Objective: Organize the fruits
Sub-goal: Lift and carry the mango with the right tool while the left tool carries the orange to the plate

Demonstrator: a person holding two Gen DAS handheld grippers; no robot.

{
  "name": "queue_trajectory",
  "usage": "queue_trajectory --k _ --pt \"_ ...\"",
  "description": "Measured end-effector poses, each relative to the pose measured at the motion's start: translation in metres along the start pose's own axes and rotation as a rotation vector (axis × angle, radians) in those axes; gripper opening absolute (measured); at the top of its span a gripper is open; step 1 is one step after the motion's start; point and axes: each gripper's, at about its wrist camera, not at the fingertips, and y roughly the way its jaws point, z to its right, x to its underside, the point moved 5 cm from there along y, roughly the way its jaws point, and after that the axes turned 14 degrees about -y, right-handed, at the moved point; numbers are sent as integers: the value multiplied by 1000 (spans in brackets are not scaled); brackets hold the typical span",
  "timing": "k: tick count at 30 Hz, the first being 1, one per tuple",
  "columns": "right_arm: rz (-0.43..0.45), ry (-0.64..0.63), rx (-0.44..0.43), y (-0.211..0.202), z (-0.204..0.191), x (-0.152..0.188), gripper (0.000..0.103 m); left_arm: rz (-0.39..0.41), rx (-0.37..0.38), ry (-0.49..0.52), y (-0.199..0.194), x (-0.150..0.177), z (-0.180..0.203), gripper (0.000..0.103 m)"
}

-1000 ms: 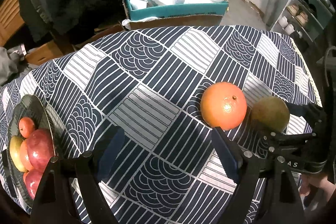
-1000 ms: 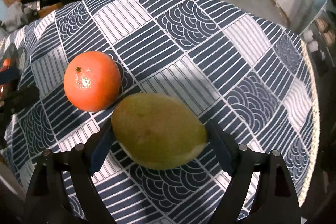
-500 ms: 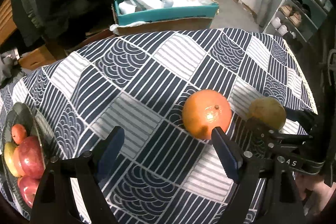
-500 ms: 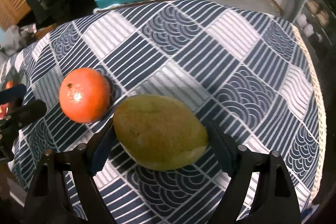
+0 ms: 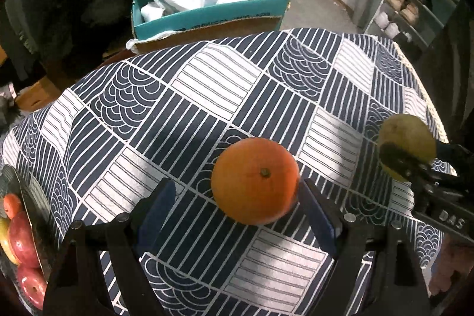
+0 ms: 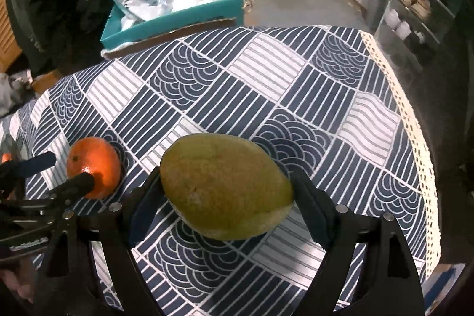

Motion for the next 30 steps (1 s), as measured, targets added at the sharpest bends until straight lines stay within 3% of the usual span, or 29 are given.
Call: queue_trajectory --k 13,17,30 --pt "3 -13 11 -5 -2 1 84 -63 42 -63 25 2 1 85" --pt "5 -11 10 -7 -1 1 84 -84 103 -66 27 4 3 70" --pt "26 -34 13 -17 -8 -5 84 -41 29 -36 13 12 -6 68"
